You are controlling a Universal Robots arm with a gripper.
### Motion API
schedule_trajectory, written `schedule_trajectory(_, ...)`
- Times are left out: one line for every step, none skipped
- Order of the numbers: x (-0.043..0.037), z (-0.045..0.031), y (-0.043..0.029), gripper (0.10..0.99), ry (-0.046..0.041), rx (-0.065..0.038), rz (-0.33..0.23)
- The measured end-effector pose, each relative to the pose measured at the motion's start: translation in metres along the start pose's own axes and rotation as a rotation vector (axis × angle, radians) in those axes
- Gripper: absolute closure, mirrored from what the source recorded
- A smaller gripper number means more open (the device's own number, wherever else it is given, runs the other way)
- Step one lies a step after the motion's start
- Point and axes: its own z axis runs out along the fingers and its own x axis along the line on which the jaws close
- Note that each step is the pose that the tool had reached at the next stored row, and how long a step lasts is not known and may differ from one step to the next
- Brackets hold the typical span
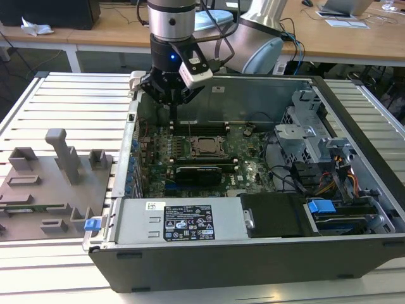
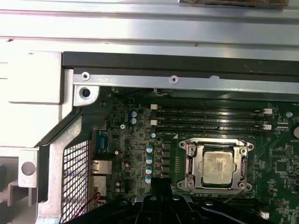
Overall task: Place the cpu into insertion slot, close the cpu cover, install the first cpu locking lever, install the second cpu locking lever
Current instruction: 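Install the first cpu locking lever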
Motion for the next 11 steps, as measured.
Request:
schedule_trajectory(0.0000,0.0003,0.0000,0.980,-0.0001,0.000,0.000)
schedule_trajectory(0.0002,0.0010,0.0001,0.980,-0.0003,0.000,0.000)
schedule_trajectory(0.0005,0.0021,0.0000,0.980,-0.0002,0.000,0.000)
schedule_trajectory(0.0007,0.0036,0.0000,0.980,-0.0001,0.000,0.000)
schedule_trajectory(0.0008,0.0047,0.0000,0.980,0.0000,0.000,0.000)
schedule_trajectory(0.0009,0.0060,0.0000,0.980,-0.0001,0.000,0.000)
schedule_trajectory(0.0010,0.0079,0.0000,0.980,-0.0001,0.000,0.000)
schedule_trajectory(0.0011,0.0096,0.0000,0.980,-0.0001,0.000,0.000)
schedule_trajectory(0.0011,0.0106,0.0000,0.980,-0.0001,0.000,0.000)
schedule_trajectory(0.0012,0.0116,0.0000,0.980,-0.0001,0.000,0.000)
schedule_trajectory(0.0012,0.0127,0.0000,0.980,-0.0001,0.000,0.000)
